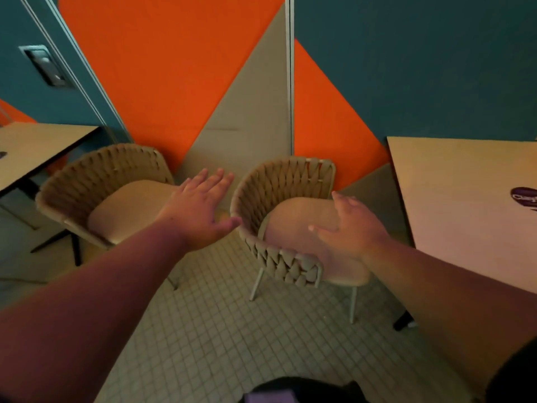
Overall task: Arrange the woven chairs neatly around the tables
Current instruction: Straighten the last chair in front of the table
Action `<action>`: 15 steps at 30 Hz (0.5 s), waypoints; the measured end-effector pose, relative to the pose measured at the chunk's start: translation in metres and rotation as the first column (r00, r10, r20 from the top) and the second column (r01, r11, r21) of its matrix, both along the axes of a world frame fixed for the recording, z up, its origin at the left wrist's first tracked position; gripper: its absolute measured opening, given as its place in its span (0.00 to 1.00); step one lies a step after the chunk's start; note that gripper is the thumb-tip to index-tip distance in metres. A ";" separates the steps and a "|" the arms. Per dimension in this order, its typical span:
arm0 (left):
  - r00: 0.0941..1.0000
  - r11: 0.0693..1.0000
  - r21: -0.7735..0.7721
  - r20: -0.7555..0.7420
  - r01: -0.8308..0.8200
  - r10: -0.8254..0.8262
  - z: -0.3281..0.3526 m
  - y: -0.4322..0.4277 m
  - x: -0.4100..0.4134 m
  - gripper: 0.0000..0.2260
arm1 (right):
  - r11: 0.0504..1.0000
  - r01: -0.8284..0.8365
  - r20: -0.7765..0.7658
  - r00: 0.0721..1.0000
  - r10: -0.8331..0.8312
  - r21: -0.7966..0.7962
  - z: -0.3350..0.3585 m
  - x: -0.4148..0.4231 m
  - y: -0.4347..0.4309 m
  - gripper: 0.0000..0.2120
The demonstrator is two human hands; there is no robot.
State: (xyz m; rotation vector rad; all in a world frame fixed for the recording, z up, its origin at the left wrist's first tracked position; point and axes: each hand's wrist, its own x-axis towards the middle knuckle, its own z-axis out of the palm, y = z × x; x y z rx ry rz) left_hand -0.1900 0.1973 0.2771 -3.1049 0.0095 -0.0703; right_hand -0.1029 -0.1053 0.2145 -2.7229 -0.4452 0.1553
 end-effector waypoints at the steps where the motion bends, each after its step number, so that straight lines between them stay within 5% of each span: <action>1: 1.000 1.000 0.008 -0.005 0.009 -0.009 -0.002 0.011 0.014 0.46 | 1.000 -0.001 -0.011 1.000 0.001 -0.006 -0.002 0.012 0.012 0.50; 9: 0.994 0.995 0.002 -0.038 0.099 -0.099 -0.018 0.112 0.126 0.48 | 0.989 0.005 -0.050 0.999 -0.013 -0.147 -0.009 0.102 0.105 0.49; 15: 0.952 0.958 0.024 -0.123 0.285 -0.280 -0.058 0.181 0.234 0.50 | 0.971 0.205 -0.068 0.974 -0.214 -0.123 -0.052 0.139 0.157 0.51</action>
